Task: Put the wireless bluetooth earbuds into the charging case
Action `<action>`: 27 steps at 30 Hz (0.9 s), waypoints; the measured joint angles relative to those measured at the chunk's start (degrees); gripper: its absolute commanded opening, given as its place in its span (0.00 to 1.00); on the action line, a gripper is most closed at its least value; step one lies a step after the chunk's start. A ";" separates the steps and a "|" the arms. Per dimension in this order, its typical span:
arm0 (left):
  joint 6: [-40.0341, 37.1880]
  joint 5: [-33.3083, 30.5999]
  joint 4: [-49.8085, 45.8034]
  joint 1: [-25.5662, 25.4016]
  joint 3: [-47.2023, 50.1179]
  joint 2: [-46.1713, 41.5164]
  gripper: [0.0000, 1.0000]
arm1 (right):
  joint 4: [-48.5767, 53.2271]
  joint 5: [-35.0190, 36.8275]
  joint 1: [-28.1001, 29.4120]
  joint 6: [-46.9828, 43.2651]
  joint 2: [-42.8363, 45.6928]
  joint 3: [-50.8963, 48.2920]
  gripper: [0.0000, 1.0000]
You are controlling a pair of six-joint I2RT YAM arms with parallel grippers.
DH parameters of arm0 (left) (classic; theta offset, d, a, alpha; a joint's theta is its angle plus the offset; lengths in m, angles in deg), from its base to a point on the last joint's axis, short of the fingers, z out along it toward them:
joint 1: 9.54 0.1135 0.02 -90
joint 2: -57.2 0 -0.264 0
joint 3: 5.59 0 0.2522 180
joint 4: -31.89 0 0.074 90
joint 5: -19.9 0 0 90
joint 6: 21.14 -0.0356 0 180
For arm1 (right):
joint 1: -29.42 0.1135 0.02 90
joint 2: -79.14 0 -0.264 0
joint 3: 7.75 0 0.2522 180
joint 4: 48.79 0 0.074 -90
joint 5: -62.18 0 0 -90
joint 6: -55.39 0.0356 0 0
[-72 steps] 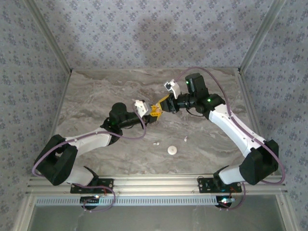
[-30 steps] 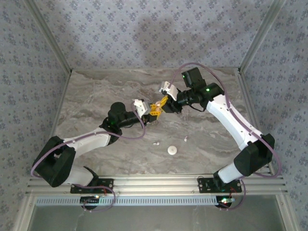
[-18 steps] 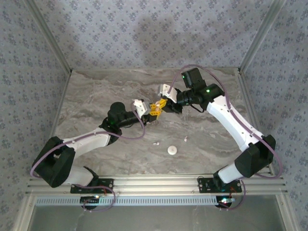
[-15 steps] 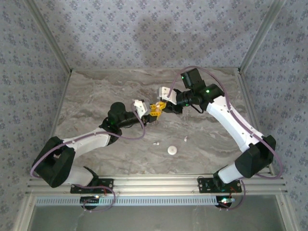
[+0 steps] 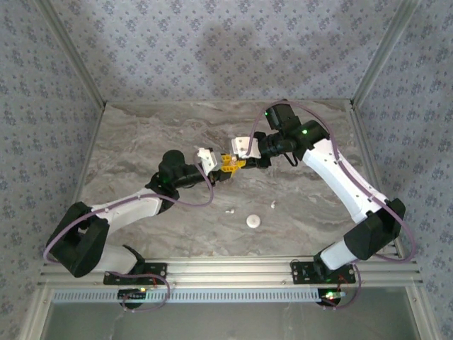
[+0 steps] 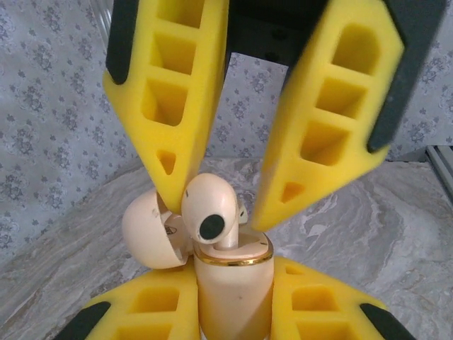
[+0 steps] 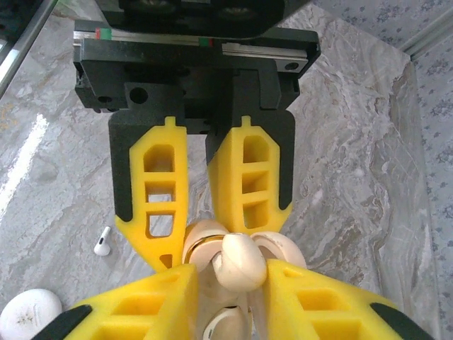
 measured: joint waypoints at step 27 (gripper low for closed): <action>-5.97 -9.81 -1.29 0.04 -0.22 -0.92 0.11 | -27.89 6.12 0.66 56.96 17.20 -19.69 0.44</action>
